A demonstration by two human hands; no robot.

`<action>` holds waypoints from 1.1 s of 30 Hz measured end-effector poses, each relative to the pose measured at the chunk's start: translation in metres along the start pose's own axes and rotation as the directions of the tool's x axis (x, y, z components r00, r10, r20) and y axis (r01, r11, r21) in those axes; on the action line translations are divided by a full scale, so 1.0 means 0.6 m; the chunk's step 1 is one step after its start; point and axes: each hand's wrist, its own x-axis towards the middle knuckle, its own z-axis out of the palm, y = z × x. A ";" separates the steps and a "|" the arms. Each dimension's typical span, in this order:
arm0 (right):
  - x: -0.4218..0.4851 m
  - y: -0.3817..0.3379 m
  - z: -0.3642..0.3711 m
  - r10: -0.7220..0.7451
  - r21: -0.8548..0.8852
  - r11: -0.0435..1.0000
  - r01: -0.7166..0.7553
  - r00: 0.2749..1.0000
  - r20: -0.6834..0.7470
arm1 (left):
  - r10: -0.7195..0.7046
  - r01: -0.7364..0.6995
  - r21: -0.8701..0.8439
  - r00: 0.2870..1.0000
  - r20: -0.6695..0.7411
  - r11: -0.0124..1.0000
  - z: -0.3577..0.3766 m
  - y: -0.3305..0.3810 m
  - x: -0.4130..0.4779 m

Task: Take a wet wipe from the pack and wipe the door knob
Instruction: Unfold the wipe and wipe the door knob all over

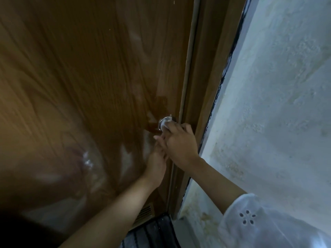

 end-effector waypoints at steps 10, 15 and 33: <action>0.001 -0.005 -0.001 0.077 0.086 0.994 -0.068 0.991 -0.105 | -0.201 0.175 -0.248 0.976 -0.085 0.953 0.040 0.037 0.007; 0.011 0.019 -0.008 0.445 0.684 0.493 -0.538 0.831 0.333 | 0.195 -0.152 0.388 0.978 -0.074 0.909 0.019 0.040 0.013; -0.004 0.036 -0.006 -0.054 0.187 -0.868 -0.461 0.462 0.885 | 0.282 -0.039 0.940 0.957 -0.062 0.340 0.049 0.072 0.037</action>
